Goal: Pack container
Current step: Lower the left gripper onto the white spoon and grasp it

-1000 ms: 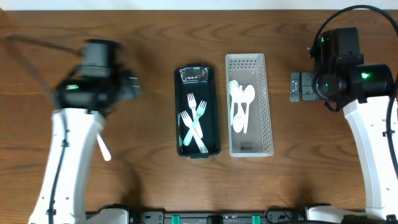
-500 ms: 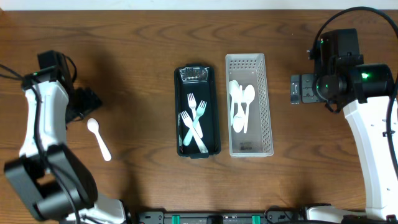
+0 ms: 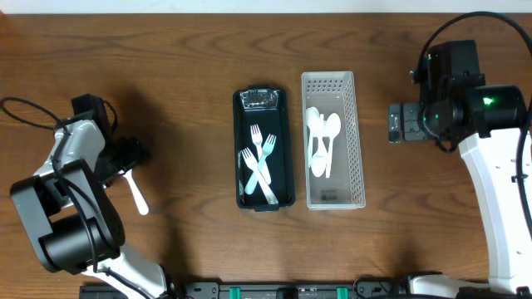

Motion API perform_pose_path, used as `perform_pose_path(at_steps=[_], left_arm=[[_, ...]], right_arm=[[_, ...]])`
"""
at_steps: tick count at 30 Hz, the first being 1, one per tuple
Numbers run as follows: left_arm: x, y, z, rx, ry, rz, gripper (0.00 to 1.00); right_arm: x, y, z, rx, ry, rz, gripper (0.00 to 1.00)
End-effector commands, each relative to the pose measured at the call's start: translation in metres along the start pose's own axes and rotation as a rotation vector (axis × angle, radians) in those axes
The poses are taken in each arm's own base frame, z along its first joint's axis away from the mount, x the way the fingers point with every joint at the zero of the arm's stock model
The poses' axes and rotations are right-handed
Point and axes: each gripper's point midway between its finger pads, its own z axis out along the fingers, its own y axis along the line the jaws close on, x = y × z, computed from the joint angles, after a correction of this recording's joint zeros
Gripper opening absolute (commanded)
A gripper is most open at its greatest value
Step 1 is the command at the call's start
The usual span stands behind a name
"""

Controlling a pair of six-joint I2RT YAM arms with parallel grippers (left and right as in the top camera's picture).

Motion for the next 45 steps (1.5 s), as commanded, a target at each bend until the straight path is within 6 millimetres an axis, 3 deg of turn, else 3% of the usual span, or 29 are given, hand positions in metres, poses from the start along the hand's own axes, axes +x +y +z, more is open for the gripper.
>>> perform_pose_path(at_steps=[1, 9, 24, 29, 32, 38, 45], left_arm=[[0.004, 0.002, 0.011, -0.001, 0.009, 0.028, 0.98], [-0.012, -0.004, 0.012, 0.022, -0.058, 0.020, 0.98], [-0.007, -0.003, 0.022, 0.024, -0.063, 0.015, 0.99], [-0.005, -0.002, 0.022, 0.023, -0.057, 0.012, 0.71], [-0.003, -0.001, 0.022, 0.019, -0.046, 0.013, 0.63], [0.000, 0.000, 0.022, 0.015, -0.035, 0.014, 0.54], [0.002, 0.000, 0.022, 0.012, -0.026, 0.015, 0.50]], right_arm=[[0.005, -0.004, 0.001, 0.010, 0.021, -0.008, 0.99], [0.010, -0.004, 0.001, 0.011, 0.041, -0.011, 0.99], [0.015, -0.004, 0.001, 0.012, 0.061, -0.014, 0.99], [0.015, -0.004, 0.001, 0.012, 0.061, -0.014, 0.99], [0.015, -0.004, 0.001, 0.012, 0.062, -0.014, 0.99], [0.016, -0.004, 0.001, 0.013, 0.066, -0.015, 0.99], [0.017, -0.004, 0.001, 0.013, 0.070, -0.015, 0.99]])
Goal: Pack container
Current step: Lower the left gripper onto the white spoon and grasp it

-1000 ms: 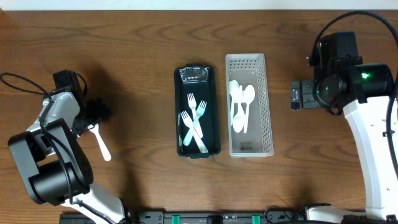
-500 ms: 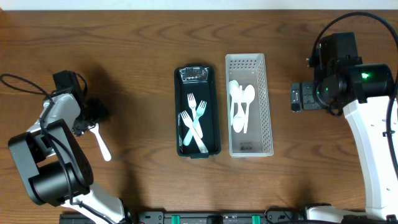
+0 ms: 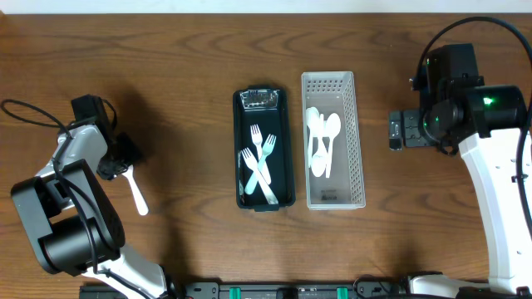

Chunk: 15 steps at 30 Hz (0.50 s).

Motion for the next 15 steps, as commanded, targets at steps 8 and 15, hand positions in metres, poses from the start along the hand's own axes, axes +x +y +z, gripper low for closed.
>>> perform_pose_path(at_steps=[8, 15], left_arm=[[0.022, 0.013, 0.012, -0.054, 0.074, 0.004, 0.51], [0.032, 0.017, 0.011, -0.069, 0.116, 0.007, 0.52]], right_arm=[[0.002, -0.003, 0.001, 0.009, 0.011, -0.006, 0.99], [0.002, -0.003, 0.001, 0.009, 0.011, -0.006, 0.99]])
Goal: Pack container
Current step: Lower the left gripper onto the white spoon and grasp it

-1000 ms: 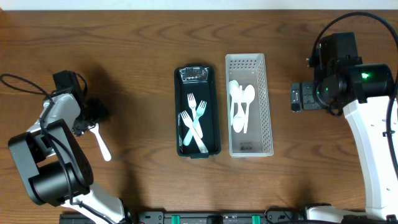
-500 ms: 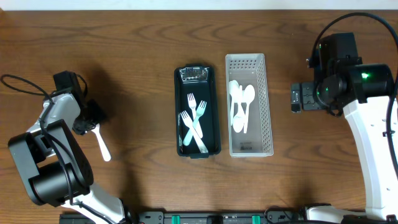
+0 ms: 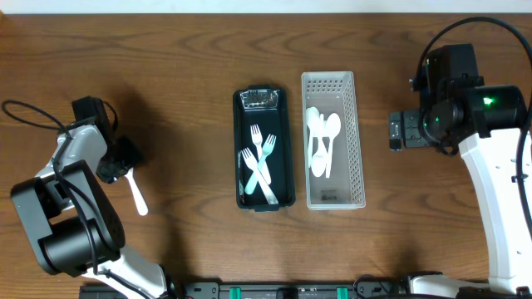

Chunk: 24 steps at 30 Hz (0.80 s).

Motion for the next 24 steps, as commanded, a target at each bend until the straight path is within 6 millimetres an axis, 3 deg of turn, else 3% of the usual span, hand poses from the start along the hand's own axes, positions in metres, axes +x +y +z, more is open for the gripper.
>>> perform_pose_path(at_steps=[1, 9, 11, 20, 24], left_arm=[[0.0201, 0.0121, 0.0140, -0.052, 0.070, 0.004, 0.52], [0.0174, 0.0112, 0.0143, -0.049, 0.059, 0.003, 0.51], [0.0174, 0.0112, 0.0143, -0.049, 0.059, 0.004, 0.43], [0.0176, 0.0112, 0.0142, -0.049, 0.059, 0.003, 0.29], [0.0158, 0.0106, 0.0143, -0.047, 0.053, 0.003, 0.27]], right_arm=[[0.0010, -0.0033, 0.0015, 0.009, 0.006, -0.005, 0.99], [0.0028, -0.0034, 0.0015, 0.009, 0.013, -0.007, 0.99], [0.0030, -0.0034, 0.0014, 0.009, 0.014, -0.007, 0.99], [0.0029, -0.0034, 0.0014, 0.009, 0.014, -0.007, 0.99], [0.0029, -0.0034, 0.0014, 0.009, 0.014, -0.007, 0.99]])
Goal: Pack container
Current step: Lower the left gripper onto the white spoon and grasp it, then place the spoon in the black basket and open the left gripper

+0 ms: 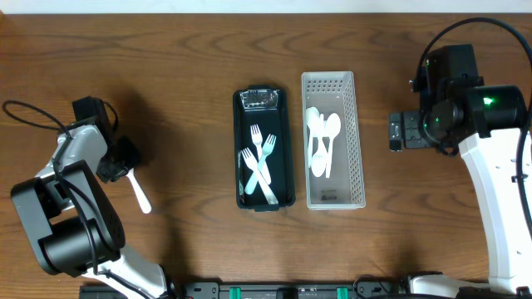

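A black tray [286, 124] at the table's middle holds several white forks [259, 166]. Just to its right stands a white perforated basket [356, 141] with white spoons [322, 137] in it. On the left, a white plastic utensil [140, 193] lies on the wood, its head hidden under my left gripper [125, 163]. That gripper's fingers look drawn in around the head. My right gripper [397, 133] hovers right of the basket with nothing visible in it; its jaw state is unclear.
A black cable [29, 112] loops over the table's far left. The right arm's white link [499, 191] runs down the right side. Dark brown wood [183, 75] surrounds both containers.
The utensil's handle has shifted very slightly toward the right. Both arms otherwise stand as they did.
At first my left gripper sat spread wide over the utensil's head and my right gripper was a little farther back. Then the left fingers looked narrower around the head and the right gripper had come slightly nearer. Both have held there since.
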Motion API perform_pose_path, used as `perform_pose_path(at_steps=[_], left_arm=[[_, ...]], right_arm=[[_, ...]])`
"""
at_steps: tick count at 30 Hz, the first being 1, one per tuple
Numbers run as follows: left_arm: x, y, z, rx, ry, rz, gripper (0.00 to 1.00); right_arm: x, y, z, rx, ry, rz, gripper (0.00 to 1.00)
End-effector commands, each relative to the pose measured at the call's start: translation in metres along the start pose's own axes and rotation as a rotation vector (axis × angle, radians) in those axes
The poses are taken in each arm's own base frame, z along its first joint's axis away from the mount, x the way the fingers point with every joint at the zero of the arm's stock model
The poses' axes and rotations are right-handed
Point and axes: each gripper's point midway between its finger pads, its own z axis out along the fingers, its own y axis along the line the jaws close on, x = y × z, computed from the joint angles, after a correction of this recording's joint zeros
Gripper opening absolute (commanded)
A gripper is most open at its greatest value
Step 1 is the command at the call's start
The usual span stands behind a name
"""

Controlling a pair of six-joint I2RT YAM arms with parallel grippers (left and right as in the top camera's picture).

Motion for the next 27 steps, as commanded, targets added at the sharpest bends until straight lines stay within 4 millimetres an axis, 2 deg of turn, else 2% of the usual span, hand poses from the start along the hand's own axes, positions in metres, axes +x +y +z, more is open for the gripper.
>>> perform_pose_path(at_steps=[1, 4, 8, 12, 16, 19, 23, 27], left_arm=[[0.016, 0.011, 0.014, -0.047, 0.052, 0.003, 0.24], [0.015, 0.010, 0.012, -0.047, 0.052, 0.004, 0.15], [0.011, 0.005, -0.003, -0.041, 0.039, 0.017, 0.10], [0.002, -0.014, -0.041, -0.014, -0.022, 0.064, 0.07], [0.003, -0.048, -0.096, 0.041, -0.120, 0.162, 0.07], [0.015, -0.079, -0.138, 0.093, -0.188, 0.256, 0.06], [0.046, -0.119, -0.186, 0.169, -0.251, 0.400, 0.06], [0.082, -0.152, -0.210, 0.238, -0.271, 0.485, 0.06]], right_arm=[[0.001, -0.003, 0.001, 0.009, 0.006, -0.005, 0.99], [0.001, -0.003, 0.001, 0.009, 0.006, -0.005, 0.99], [0.001, -0.003, 0.001, 0.008, 0.005, -0.005, 0.99], [0.000, -0.003, 0.001, 0.008, 0.001, -0.004, 0.99], [-0.004, -0.003, 0.001, 0.007, -0.015, -0.001, 0.99], [-0.008, -0.003, 0.001, 0.006, -0.029, 0.004, 0.99], [-0.013, -0.002, 0.001, 0.005, -0.051, 0.007, 0.99], [-0.017, -0.001, 0.001, 0.000, -0.066, 0.009, 0.99]])
